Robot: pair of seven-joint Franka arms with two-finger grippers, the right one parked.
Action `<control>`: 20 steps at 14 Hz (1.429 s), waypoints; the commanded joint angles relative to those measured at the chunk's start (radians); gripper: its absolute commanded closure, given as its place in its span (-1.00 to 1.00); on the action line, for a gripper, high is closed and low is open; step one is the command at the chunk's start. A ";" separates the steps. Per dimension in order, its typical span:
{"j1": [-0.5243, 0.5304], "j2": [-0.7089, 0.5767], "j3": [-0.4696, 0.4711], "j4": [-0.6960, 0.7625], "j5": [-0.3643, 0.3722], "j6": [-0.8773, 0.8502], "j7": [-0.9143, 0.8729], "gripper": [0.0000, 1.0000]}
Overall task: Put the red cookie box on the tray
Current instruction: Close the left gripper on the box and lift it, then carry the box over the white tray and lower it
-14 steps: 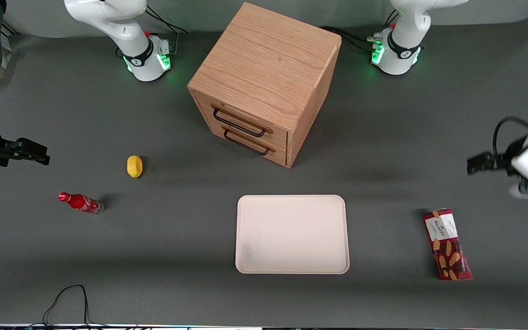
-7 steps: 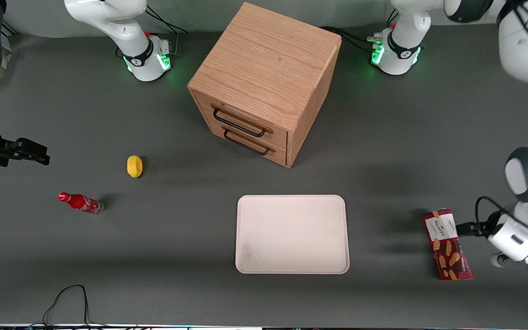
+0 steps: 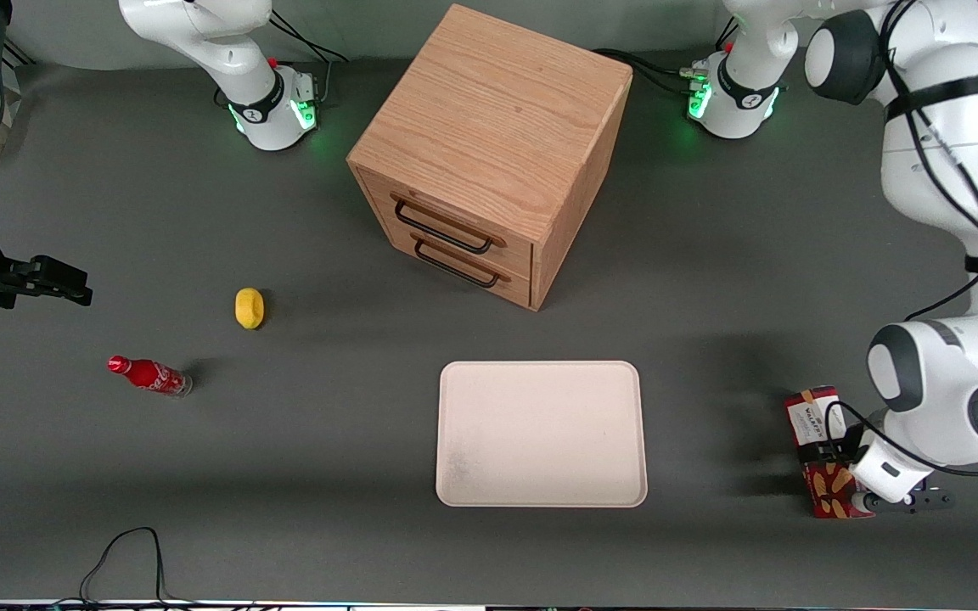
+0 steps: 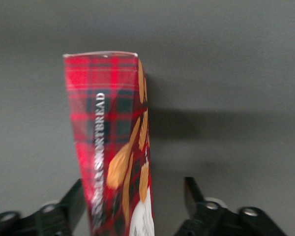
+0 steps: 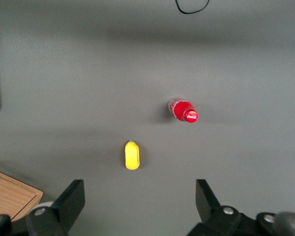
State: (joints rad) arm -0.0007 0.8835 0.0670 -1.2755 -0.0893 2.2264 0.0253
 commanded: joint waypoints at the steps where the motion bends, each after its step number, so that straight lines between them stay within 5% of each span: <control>1: -0.044 -0.001 0.057 -0.013 0.014 0.019 0.002 1.00; 6: -0.051 -0.020 0.065 -0.001 0.042 -0.007 0.004 1.00; 14: -0.217 -0.109 0.041 0.251 0.028 -0.442 -0.019 1.00; 18: -0.254 -0.101 -0.119 0.243 0.025 -0.371 -0.278 1.00; 20: -0.294 -0.071 -0.125 0.226 0.025 -0.295 -0.307 1.00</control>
State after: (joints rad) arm -0.2726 0.7817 -0.0537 -1.0509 -0.0633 1.8759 -0.2361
